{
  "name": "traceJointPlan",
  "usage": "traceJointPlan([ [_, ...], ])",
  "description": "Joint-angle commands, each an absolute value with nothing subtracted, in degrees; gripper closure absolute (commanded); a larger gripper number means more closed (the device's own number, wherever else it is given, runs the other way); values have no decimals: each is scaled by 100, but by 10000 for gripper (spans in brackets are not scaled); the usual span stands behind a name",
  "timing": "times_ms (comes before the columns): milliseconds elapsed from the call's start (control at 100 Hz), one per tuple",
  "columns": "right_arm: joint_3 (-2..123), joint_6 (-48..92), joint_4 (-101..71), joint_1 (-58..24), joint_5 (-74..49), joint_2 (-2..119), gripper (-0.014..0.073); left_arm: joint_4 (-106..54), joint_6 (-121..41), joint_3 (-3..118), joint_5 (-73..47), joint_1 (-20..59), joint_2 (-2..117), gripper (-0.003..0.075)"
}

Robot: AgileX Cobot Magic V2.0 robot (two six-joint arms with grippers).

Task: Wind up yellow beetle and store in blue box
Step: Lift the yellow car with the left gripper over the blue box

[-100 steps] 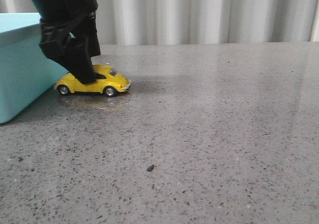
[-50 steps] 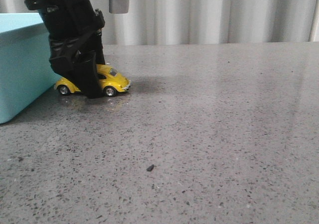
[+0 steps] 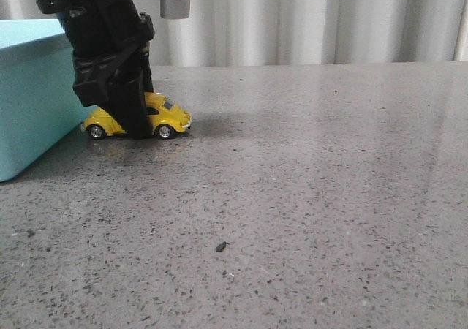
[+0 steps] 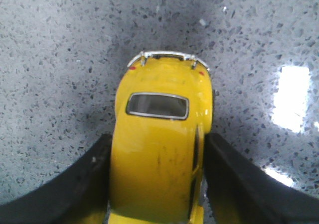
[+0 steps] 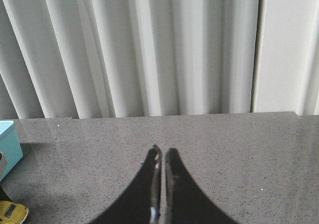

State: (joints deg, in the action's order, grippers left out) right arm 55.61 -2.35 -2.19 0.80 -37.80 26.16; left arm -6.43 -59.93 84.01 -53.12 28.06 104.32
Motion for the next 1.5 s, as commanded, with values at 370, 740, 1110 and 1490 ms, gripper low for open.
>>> traceJointPlan([
  [370, 5686, -178, -158, 110, -3286, 2672, 655, -840, -5970, 9252, -5891, 2848, 10132, 535],
  [740, 5686, -178, -146, 110, -3275, 2672, 655, -919, -5770, 10976, -6855, 2848, 10117, 535],
  [1110, 5686, -178, -146, 110, -3232, 2672, 655, 370, -4443, 11849, -7276, 2647, 9580, 535],
  [1490, 5686, -178, -123, 110, -3200, 2672, 655, -295, -3733, 11351, -7276, 1022, 9232, 535],
])
